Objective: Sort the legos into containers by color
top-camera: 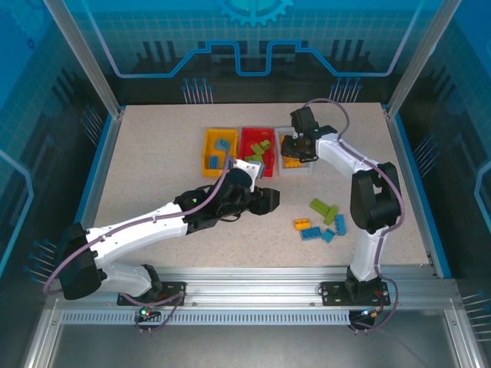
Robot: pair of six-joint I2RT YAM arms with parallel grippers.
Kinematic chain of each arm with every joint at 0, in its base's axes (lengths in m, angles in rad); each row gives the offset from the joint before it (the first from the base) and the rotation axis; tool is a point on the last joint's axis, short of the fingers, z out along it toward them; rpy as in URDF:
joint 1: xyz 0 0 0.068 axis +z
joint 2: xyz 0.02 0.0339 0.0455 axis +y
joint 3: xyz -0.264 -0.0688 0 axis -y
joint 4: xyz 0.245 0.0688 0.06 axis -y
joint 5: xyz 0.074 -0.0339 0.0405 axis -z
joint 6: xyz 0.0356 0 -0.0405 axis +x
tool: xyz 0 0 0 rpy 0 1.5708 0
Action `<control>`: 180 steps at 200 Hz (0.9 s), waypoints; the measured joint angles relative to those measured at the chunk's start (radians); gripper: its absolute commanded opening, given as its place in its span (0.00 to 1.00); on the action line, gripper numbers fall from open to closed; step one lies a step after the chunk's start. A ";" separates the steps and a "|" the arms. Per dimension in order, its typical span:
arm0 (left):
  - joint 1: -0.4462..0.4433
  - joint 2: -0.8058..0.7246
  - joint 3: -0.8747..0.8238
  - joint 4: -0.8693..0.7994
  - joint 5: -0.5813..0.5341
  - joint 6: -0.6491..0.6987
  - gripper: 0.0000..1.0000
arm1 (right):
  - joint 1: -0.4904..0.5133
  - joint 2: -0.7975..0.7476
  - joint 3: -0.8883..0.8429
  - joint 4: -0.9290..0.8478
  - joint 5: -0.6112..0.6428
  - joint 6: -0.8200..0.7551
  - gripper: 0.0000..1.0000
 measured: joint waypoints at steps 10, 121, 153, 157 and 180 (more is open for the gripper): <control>0.000 0.003 0.004 0.001 0.001 0.003 0.62 | -0.008 0.020 0.016 -0.011 -0.010 -0.015 0.42; -0.005 0.172 0.105 -0.001 0.149 0.042 0.64 | -0.028 -0.276 -0.077 -0.057 0.016 -0.027 0.64; -0.054 0.335 0.206 -0.030 0.257 0.134 0.66 | -0.029 -0.580 -0.225 -0.082 0.038 0.024 0.66; -0.065 0.356 0.217 -0.040 0.269 0.144 0.66 | -0.028 -0.617 -0.248 -0.085 0.036 0.030 0.67; -0.111 0.467 0.254 -0.080 0.317 0.193 0.68 | -0.029 -0.824 -0.373 -0.125 0.025 0.065 0.71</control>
